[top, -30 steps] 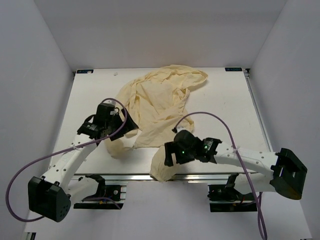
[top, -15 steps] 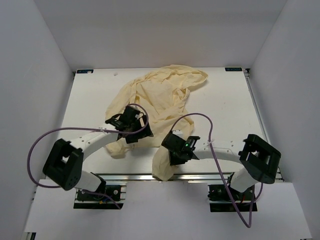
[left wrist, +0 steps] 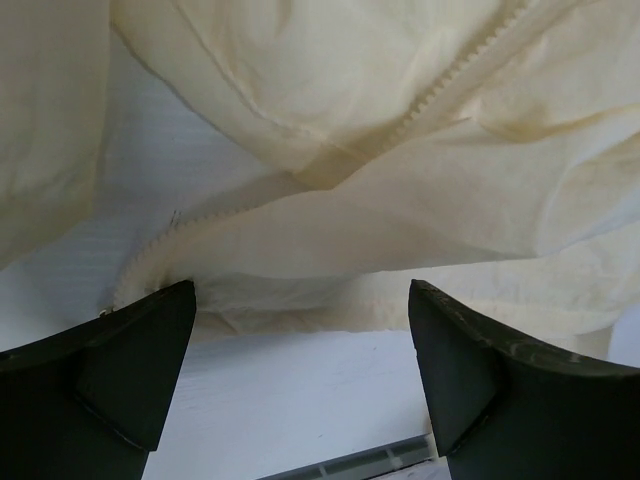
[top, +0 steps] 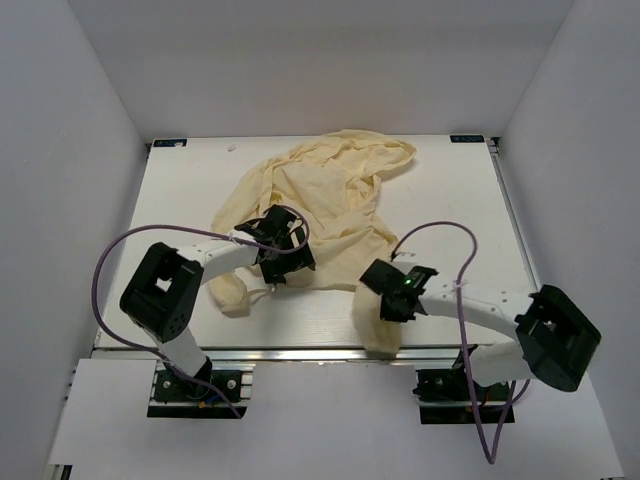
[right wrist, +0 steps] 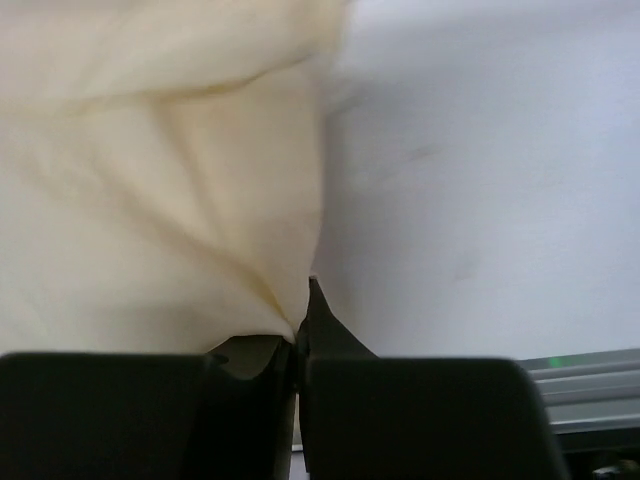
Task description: Zip up the jacket
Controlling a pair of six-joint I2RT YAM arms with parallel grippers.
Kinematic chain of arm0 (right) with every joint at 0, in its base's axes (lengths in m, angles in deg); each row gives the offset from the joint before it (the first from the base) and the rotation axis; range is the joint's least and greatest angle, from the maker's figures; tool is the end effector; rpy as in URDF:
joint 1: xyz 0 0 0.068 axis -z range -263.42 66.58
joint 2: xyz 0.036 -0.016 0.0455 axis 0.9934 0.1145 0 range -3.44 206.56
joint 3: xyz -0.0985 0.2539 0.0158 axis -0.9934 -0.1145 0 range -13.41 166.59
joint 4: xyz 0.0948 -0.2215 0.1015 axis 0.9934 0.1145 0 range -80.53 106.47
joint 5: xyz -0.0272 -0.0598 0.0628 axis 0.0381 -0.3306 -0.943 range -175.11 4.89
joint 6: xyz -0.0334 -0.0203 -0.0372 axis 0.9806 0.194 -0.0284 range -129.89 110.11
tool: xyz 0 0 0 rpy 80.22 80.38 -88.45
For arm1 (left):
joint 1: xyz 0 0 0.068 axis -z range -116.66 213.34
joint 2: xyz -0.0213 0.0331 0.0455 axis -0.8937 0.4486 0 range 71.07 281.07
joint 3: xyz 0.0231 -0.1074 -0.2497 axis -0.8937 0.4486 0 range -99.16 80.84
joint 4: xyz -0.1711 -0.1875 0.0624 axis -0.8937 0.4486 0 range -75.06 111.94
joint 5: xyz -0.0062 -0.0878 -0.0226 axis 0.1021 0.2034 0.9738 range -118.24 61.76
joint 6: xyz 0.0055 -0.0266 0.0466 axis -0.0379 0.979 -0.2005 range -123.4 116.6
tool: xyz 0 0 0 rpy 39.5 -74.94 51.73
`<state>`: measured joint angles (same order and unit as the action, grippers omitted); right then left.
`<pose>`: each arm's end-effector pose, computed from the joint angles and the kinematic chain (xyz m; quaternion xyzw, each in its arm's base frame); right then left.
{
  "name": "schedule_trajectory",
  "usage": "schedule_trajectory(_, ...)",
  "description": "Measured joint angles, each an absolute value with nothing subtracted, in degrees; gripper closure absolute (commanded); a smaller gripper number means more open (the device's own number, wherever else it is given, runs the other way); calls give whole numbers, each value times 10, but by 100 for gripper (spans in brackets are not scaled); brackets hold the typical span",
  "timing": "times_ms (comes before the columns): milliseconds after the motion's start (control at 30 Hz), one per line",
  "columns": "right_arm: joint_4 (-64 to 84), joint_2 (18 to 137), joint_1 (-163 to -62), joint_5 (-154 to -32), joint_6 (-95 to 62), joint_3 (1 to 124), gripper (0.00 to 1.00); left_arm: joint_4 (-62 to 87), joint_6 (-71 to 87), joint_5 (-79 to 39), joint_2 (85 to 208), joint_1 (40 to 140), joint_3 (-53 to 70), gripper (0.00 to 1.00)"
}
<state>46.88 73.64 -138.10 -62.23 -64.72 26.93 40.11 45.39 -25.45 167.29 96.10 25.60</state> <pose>0.1398 0.1734 0.1696 0.0286 0.9707 -0.0030 0.2384 0.2658 -0.1730 0.1604 -0.1315 0.9693 -0.1529 0.1409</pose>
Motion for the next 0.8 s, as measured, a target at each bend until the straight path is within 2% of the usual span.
schedule_trajectory(67, 476, 704, -1320, -609, -634, 256, 100, 407, 456, -257, 1683, 961, 244, 2)
schedule_trajectory(233, 478, 630, -1080, -574, -565, 254, 100, 417, 457, -258, 1693, 961, 237, 2)
schedule_trajectory(400, 459, 636, -865, -572, -457, 324, 100, 417, 452, -254, 1692, 961, 240, 2)
schedule_trajectory(500, 442, 673, -806, -568, -392, 415, 100, 410, 440, -241, 1686, 960, 248, 2)
schedule_trajectory(633, 396, 727, -789, -562, -302, 528, 100, 394, 414, -231, 1670, 960, 263, 2)
schedule_trajectory(667, 386, 739, -789, -559, -283, 547, 93, 391, 404, -228, 1666, 960, 265, 2)
schedule_trajectory(700, 377, 752, -788, -557, -267, 564, 79, 388, 394, -224, 1662, 960, 268, 2)
schedule_trajectory(733, 373, 763, -788, -557, -254, 576, 47, 390, 384, -220, 1659, 961, 270, 2)
schedule_trajectory(767, 372, 774, -788, -558, -242, 584, 39, 393, 372, -215, 1656, 963, 272, 2)
schedule_trajectory(800, 372, 782, -788, -563, -235, 587, 36, 399, 362, -211, 1651, 966, 274, 2)
